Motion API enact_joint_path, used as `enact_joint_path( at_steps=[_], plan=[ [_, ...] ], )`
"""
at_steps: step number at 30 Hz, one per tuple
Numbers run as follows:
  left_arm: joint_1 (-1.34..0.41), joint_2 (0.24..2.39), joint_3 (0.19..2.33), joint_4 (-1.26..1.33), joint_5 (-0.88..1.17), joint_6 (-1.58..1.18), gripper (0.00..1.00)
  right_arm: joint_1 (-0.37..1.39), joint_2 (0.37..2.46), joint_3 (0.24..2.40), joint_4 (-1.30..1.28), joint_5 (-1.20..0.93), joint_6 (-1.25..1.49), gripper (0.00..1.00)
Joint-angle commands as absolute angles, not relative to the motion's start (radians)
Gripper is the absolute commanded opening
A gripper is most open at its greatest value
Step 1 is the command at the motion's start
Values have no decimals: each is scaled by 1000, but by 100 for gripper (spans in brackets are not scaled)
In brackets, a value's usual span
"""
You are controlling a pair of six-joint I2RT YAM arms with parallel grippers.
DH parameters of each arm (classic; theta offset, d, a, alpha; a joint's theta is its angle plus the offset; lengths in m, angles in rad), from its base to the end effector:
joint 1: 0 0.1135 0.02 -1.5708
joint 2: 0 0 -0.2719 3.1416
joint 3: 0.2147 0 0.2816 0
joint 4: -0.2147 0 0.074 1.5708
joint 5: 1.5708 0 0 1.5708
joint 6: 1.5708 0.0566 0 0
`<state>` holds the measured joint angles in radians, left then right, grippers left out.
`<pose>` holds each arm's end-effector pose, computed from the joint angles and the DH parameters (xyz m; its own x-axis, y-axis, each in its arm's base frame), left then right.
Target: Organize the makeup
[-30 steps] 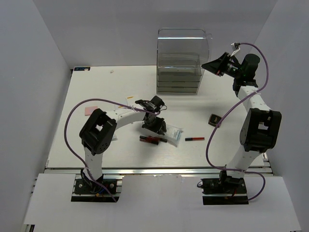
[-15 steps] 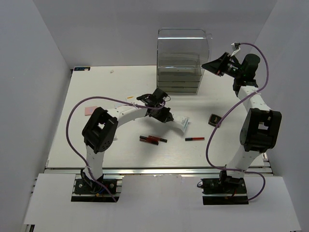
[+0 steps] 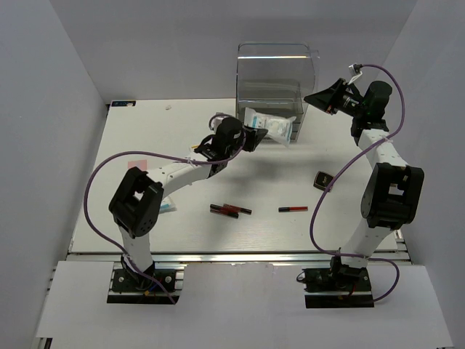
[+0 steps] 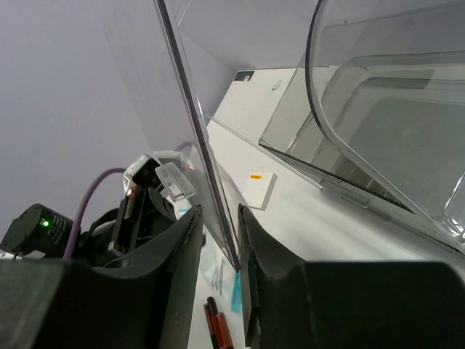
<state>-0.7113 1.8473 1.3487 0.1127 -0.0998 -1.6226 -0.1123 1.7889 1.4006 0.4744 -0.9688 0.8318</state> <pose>0.3713 -0.3125 0.2471 -0.5641 -0.8256 0.0105 -0.3147 0.2032 -0.9272 0.4642 -0.0054 0.3394 -0.4987 0.4775 -0.7234 -0.5700 0.4481 0.6887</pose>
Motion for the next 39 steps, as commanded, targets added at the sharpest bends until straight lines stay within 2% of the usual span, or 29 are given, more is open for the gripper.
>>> enact_joint_path(
  at_steps=[1,15,24,25,26,28,29,32,35,37,39],
  plan=[
    [-704,1885,1410,308,-184,-1551,0,-120,1779,1436,545,-983,850,31],
    [-652,2118,1696,379,-244,-1470,0,-120,1752,1408,572,-991,867,31],
    [-623,2215,1752,413,-249,-1537,0,-120,1752,1407,574,-989,870,31],
    [-620,2224,1779,400,-249,-1543,4,-120,1752,1405,574,-989,870,31],
    [-618,2235,1795,396,-247,-1548,17,-120,1752,1404,574,-991,870,30],
    [-617,2267,1827,378,-244,-1548,29,-120,1752,1402,574,-989,868,30],
    [-617,2275,1856,371,-244,-1554,40,-120,1752,1402,574,-989,867,30],
    [-614,2302,1894,359,-219,-1569,55,-120,1752,1399,575,-988,870,30],
    [-614,2295,1885,356,-190,-1566,56,-120,1747,1394,578,-988,870,30],
    [-615,2260,1864,359,-160,-1552,53,-120,1744,1390,581,-991,871,30],
    [-617,2221,1809,348,-131,-1545,45,-120,1743,1385,586,-994,874,30]
  ],
)
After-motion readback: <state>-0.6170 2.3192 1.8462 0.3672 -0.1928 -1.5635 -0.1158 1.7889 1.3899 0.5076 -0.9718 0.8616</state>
